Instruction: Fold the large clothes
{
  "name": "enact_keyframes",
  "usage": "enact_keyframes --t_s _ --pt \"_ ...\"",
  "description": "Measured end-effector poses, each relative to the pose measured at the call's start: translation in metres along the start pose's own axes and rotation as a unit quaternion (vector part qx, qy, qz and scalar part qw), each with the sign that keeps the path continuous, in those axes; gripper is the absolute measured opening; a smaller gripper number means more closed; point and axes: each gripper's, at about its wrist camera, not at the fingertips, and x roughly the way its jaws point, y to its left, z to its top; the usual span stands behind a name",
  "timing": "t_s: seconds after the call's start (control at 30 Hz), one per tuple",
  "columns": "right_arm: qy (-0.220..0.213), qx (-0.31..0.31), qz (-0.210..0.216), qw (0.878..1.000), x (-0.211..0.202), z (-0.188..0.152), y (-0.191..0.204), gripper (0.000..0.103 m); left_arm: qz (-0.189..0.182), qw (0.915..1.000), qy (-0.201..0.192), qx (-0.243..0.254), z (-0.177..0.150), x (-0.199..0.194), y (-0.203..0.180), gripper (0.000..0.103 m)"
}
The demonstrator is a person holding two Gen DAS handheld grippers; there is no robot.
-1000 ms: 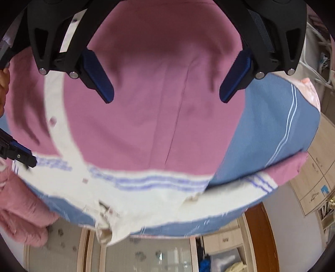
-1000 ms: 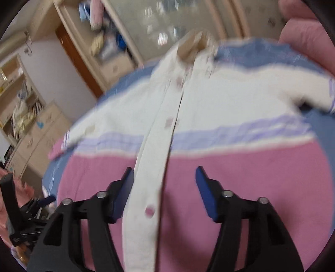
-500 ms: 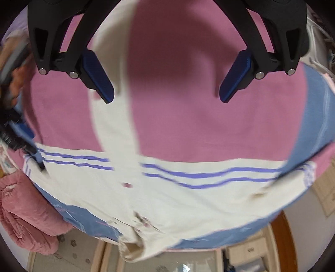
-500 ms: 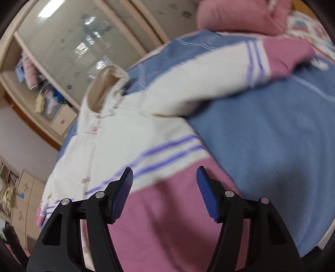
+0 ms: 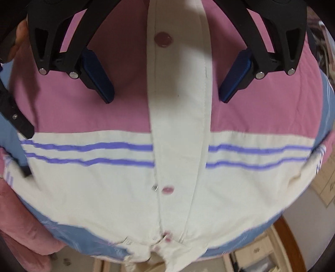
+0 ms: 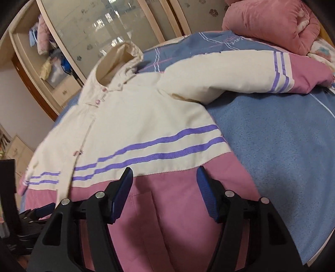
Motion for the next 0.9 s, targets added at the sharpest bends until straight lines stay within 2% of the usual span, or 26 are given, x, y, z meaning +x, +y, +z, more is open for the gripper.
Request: enact_keyframes --t_s 0.07,0.13,0.2,0.27,0.3,0.37,0.43,0.53,0.6,0.63,0.67,0.77,0.9 --pt "-0.008 0.009 0.003 1.000 -0.005 -0.001 -0.006 0.064 0.002 0.9985 -0.055 -0.004 0.005 -0.022 0.004 0.101" --pt "-0.014 0.013 0.002 1.000 -0.008 0.001 -0.008 0.064 0.011 0.9969 -0.077 -0.002 0.011 -0.032 0.007 0.101" --pt "-0.014 0.016 0.001 1.000 -0.007 0.002 -0.008 0.064 0.012 0.9986 -0.052 0.006 0.016 -0.019 0.006 0.101" --pt "-0.013 0.014 -0.005 1.000 -0.006 0.002 -0.006 0.064 -0.008 0.9998 0.017 0.001 0.013 0.015 0.009 0.101" --pt "-0.014 0.010 -0.009 1.000 -0.006 0.002 -0.005 0.064 -0.018 0.9992 0.035 -0.005 0.009 0.026 0.011 0.101" --pt "-0.016 0.001 -0.015 1.000 -0.006 0.001 -0.001 0.064 -0.019 0.9998 -0.002 0.000 -0.002 0.027 0.011 0.101" --pt "-0.018 0.003 -0.013 1.000 -0.006 0.001 -0.002 0.065 -0.013 0.9996 -0.017 0.018 -0.006 0.025 0.007 0.101" --pt "-0.031 0.023 -0.006 0.999 -0.011 0.005 -0.009 0.070 -0.028 0.9993 -0.019 0.015 -0.007 0.024 0.014 0.101" --pt "-0.055 0.062 -0.019 0.996 -0.023 0.017 -0.027 0.073 -0.032 0.9992 -0.022 0.013 -0.007 0.024 0.014 0.101" --pt "-0.069 0.096 -0.038 0.992 -0.029 0.027 -0.042 0.082 -0.031 0.9990 -0.027 0.016 -0.009 0.025 0.014 0.101" --pt "-0.075 0.131 -0.059 0.987 -0.033 0.036 -0.056 0.085 -0.029 0.9989 -0.032 0.017 -0.012 0.025 0.014 0.101" --pt "-0.086 0.239 -0.078 0.964 -0.044 0.066 -0.114 0.085 -0.029 0.9988 -0.036 0.018 -0.009 0.026 0.013 0.101" --pt "-0.146 0.316 -0.165 0.923 -0.051 0.098 -0.179 0.085 -0.032 0.9985 -0.040 0.022 -0.013 0.023 0.012 0.101"
